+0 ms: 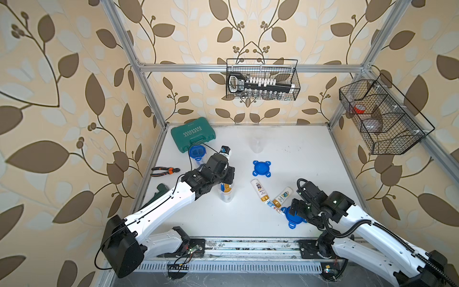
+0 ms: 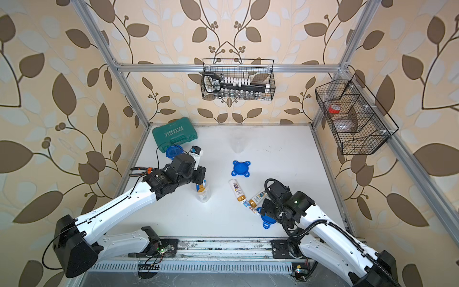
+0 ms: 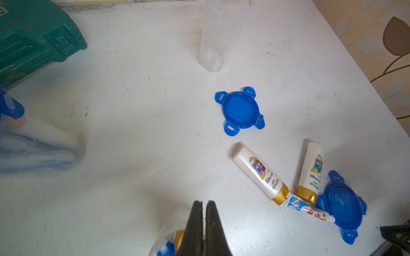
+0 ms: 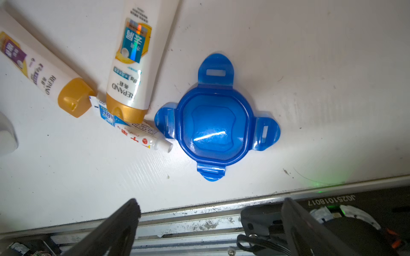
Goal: Pack away toiletry kits
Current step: Place the toiletry item into the container.
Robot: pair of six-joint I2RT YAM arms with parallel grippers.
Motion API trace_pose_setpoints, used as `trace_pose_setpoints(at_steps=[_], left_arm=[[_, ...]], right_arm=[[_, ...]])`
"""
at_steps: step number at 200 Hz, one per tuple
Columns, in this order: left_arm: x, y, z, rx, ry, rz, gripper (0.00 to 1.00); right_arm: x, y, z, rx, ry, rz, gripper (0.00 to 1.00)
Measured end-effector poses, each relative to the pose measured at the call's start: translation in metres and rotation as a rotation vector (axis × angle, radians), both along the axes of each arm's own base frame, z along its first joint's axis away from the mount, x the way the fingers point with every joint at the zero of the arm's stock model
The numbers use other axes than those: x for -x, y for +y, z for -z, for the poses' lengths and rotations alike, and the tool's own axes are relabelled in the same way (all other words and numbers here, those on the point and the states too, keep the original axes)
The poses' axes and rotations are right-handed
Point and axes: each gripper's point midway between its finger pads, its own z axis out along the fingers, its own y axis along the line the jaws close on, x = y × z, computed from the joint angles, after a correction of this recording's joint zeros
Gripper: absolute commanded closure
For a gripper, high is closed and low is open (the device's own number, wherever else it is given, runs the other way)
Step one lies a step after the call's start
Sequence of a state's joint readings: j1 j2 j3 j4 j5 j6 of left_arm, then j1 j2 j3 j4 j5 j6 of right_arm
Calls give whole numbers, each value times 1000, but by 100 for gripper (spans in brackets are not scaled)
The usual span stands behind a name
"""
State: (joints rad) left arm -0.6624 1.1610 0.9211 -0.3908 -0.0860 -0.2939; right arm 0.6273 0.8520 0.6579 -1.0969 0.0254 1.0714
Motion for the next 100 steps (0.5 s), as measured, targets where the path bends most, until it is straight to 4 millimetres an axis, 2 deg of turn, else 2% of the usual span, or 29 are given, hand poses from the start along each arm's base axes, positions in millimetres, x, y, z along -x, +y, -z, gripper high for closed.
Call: trace_pose_setpoints(at_steps=[45,68,100], left_arm=[[2,1,14,-9,8,3,100],[3,2,20,-13,8,5,76],[7,5,19,-14,-5,19,57]], right_arm=[[1,-1,5,18,32,3,0],[2,-1,5,18,34,7,0],[0,-4,6,22,44,45,0]])
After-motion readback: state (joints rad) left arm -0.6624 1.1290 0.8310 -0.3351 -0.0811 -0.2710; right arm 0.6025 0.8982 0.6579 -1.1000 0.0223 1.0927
